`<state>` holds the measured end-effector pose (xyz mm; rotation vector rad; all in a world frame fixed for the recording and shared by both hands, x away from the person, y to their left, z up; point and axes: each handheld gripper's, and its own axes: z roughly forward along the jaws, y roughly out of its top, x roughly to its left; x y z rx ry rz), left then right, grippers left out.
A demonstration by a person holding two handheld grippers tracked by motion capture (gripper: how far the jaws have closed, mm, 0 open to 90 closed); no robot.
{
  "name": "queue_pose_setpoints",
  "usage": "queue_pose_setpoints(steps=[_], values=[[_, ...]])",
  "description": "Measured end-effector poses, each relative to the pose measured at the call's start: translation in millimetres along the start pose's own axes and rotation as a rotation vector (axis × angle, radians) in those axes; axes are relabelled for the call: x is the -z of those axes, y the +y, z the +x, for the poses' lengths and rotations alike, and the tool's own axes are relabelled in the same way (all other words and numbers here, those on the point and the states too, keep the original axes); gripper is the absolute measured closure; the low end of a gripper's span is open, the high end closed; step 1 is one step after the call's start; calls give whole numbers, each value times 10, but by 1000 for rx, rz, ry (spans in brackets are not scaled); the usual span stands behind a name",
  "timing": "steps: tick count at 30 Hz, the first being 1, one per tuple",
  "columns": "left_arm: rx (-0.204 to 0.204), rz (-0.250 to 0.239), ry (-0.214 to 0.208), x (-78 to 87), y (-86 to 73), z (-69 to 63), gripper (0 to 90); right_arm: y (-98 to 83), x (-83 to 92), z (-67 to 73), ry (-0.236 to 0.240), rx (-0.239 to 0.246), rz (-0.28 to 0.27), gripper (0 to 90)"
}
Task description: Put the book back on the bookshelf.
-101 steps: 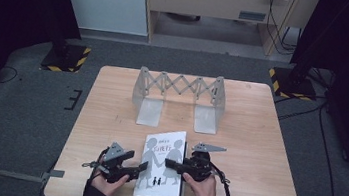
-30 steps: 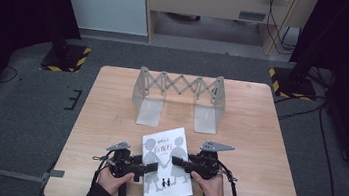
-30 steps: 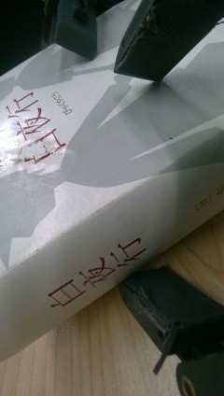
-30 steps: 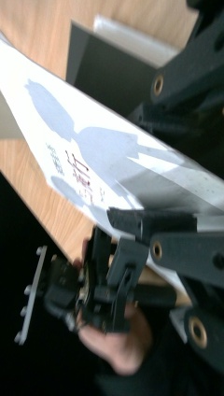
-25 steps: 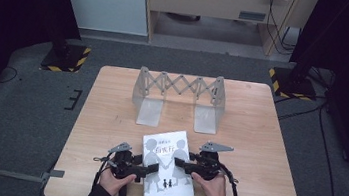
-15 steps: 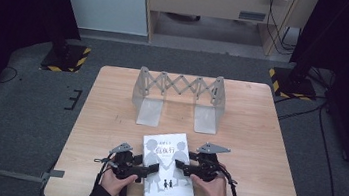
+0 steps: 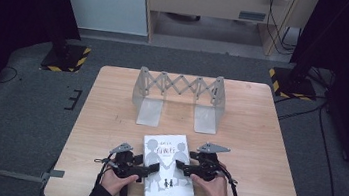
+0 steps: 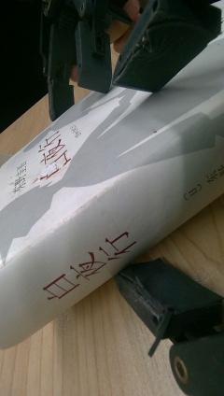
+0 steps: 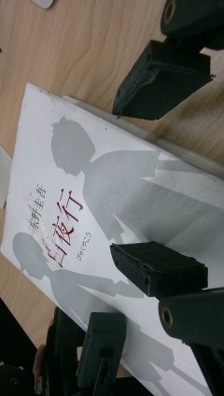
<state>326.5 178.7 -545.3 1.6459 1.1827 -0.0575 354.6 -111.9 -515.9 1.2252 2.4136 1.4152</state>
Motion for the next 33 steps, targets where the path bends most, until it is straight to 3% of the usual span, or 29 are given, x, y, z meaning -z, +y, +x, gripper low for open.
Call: queue_pose_setpoints(steps=[9,15,21,25,27,33], values=[[26,-16,-7,-3,7,26,119,-72,-61,-24,97,-89,-4,268],[45,-6,0,0,33,37,146,-74,-57,-30,100,-89,-4,276],[59,2,-19,31,71,48,188,-82,-20,-53,118,-80,-35,365],[35,-44,-43,65,108,9,239,-72,84,-82,139,-76,-79,436],[12,-50,-47,69,122,-6,245,-61,122,-81,137,-59,-83,440],[0,-52,-74,80,147,-11,256,-51,165,-69,148,-28,-94,448]])
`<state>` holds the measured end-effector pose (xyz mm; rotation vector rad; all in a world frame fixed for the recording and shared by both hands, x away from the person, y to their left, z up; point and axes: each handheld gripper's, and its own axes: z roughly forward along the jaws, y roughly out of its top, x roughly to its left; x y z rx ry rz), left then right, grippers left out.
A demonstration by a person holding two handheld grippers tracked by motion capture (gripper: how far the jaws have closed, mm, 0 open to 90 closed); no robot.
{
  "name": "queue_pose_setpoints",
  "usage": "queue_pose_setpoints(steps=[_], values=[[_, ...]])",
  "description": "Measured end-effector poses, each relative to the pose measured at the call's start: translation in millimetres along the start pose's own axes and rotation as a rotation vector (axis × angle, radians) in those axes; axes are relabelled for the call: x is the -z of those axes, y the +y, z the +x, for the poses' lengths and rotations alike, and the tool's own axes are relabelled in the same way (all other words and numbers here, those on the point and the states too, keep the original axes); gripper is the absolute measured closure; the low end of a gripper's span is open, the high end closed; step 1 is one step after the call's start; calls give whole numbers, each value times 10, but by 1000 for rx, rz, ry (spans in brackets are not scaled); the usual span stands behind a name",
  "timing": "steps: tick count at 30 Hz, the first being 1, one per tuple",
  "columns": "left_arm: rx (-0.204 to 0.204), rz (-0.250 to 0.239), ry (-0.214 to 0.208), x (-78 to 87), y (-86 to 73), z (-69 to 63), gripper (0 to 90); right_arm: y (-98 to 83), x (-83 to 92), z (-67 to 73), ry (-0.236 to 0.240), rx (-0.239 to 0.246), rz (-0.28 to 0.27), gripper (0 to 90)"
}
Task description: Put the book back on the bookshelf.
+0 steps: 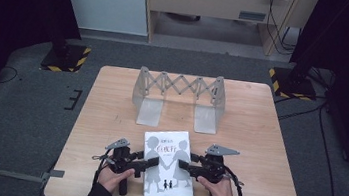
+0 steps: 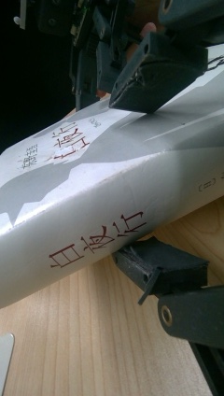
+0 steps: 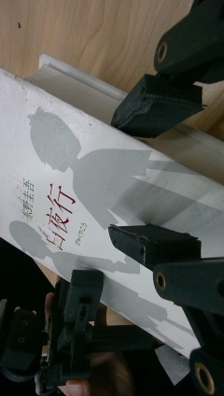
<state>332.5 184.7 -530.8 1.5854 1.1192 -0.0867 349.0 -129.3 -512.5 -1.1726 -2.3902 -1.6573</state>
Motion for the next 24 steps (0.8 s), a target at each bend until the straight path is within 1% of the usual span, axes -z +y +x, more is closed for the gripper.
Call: queue_pose_setpoints(steps=[3,7,12,15,16,18,21,24], values=[[-4,1,-3,-2,9,-6,255,1,13,4,-1,3,-4,451],[4,16,-1,-6,22,2,252,-7,12,-1,3,15,-11,454],[-1,25,-6,-19,38,15,250,-9,19,-13,10,15,-14,458],[-3,30,7,-52,42,6,230,-18,17,-24,6,9,-17,460],[1,30,9,-64,41,6,229,-22,16,-27,4,10,-18,459],[-3,32,6,-72,47,13,230,-25,18,-35,5,8,-18,460],[-10,29,-4,-71,55,15,233,-28,30,-41,11,16,-23,460],[-8,31,-8,-62,61,19,238,-23,34,-27,10,34,-28,460]])
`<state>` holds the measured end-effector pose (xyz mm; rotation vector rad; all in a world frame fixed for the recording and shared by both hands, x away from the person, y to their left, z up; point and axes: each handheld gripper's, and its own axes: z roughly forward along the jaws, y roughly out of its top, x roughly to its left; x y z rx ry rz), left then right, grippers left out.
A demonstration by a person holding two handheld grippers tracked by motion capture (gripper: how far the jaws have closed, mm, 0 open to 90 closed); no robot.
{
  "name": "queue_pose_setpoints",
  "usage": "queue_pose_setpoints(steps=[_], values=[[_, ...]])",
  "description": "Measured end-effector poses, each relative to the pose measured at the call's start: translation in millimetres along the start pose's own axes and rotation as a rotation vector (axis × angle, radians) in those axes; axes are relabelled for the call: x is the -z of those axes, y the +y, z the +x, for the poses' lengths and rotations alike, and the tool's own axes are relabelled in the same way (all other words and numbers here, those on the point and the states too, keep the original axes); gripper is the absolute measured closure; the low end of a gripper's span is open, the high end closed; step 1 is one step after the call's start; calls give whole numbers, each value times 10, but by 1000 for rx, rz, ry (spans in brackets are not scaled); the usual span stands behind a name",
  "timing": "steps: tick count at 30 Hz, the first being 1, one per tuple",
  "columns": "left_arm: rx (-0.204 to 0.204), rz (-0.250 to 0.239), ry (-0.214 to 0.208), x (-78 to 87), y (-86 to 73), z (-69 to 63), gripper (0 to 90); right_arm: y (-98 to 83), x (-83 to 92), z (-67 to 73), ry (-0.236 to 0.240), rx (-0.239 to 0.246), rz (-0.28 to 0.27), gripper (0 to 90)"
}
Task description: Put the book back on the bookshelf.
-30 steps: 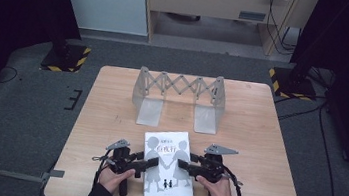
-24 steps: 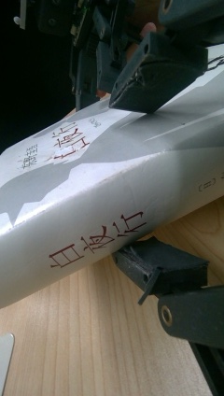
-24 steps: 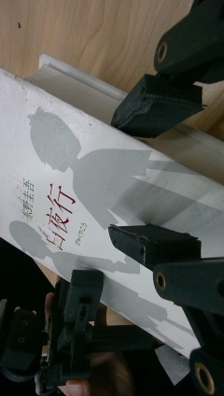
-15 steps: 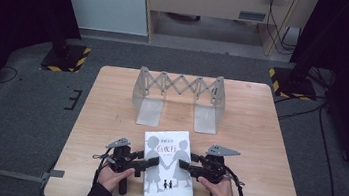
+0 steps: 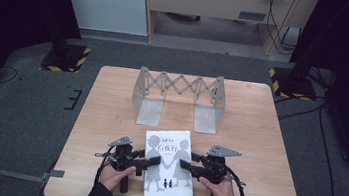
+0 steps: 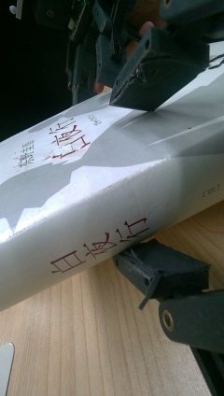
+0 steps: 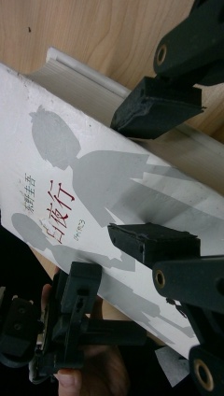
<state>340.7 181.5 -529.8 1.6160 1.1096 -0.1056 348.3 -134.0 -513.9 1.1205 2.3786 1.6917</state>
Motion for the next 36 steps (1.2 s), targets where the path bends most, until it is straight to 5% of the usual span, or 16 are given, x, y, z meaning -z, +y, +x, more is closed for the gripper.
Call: queue_pose_setpoints(steps=[11,15,20,36], values=[[-9,-1,-15,28,23,-44,238,27,41,35,12,17,-20,504],[-44,-20,-29,57,56,-55,243,41,70,43,21,30,-50,535],[-41,-47,-43,92,73,-64,288,61,79,40,21,24,-57,542],[-20,-70,-61,116,57,-97,325,30,-16,-1,16,-41,-29,408]])
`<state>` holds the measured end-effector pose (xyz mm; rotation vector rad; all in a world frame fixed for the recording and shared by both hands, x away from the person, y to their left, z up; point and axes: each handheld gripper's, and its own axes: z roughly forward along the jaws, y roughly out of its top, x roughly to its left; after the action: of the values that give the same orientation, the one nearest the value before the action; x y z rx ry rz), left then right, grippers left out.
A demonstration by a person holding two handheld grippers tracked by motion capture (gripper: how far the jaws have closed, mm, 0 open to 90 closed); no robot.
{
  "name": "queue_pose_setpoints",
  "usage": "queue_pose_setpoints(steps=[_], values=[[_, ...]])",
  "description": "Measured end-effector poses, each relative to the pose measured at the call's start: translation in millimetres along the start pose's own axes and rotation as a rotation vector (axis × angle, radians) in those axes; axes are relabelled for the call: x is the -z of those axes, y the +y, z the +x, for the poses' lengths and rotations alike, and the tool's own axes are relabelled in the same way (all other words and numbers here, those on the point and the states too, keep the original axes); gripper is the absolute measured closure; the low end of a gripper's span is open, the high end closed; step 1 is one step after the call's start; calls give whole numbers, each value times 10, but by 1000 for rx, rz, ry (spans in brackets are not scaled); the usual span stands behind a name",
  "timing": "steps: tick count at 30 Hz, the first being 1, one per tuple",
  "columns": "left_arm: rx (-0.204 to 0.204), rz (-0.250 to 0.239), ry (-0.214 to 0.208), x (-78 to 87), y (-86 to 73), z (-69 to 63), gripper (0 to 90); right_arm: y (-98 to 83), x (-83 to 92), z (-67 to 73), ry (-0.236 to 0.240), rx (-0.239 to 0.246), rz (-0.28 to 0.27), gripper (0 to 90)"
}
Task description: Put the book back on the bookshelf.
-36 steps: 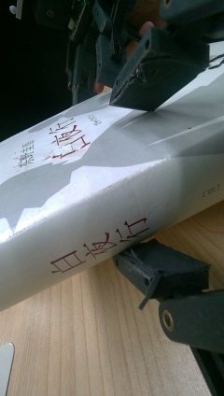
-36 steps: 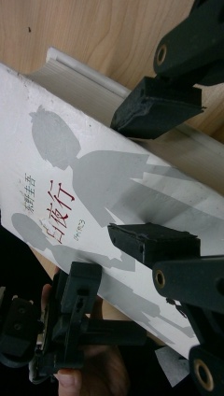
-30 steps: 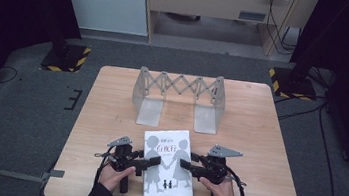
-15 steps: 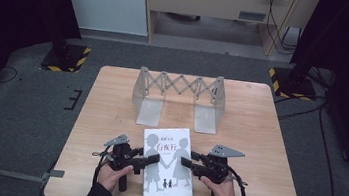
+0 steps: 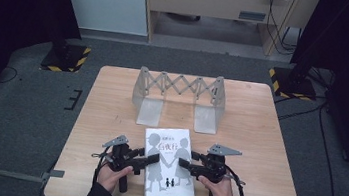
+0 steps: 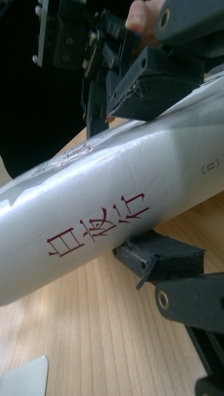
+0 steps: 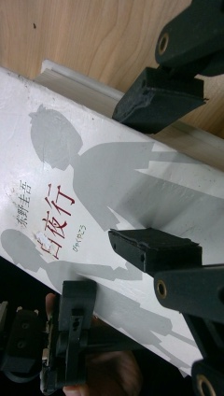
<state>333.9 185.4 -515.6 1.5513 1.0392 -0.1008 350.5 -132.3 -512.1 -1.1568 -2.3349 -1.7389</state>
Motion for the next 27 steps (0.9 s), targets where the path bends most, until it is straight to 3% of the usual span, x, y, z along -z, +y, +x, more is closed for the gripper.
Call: queue_pose_setpoints(steps=[8,11,15,20,23,27], values=[[7,38,-17,-36,-3,-3,308,12,-6,41,13,37,12,409],[6,41,-6,-51,2,-19,304,10,-4,40,14,34,8,410],[4,57,8,-100,12,-33,274,3,-6,47,14,43,4,413],[6,80,-4,-206,17,-80,264,7,0,73,31,58,1,422],[28,59,-10,-198,18,-81,280,18,7,92,30,73,4,424],[71,46,-10,-180,31,-89,331,4,5,70,37,54,-3,420]])
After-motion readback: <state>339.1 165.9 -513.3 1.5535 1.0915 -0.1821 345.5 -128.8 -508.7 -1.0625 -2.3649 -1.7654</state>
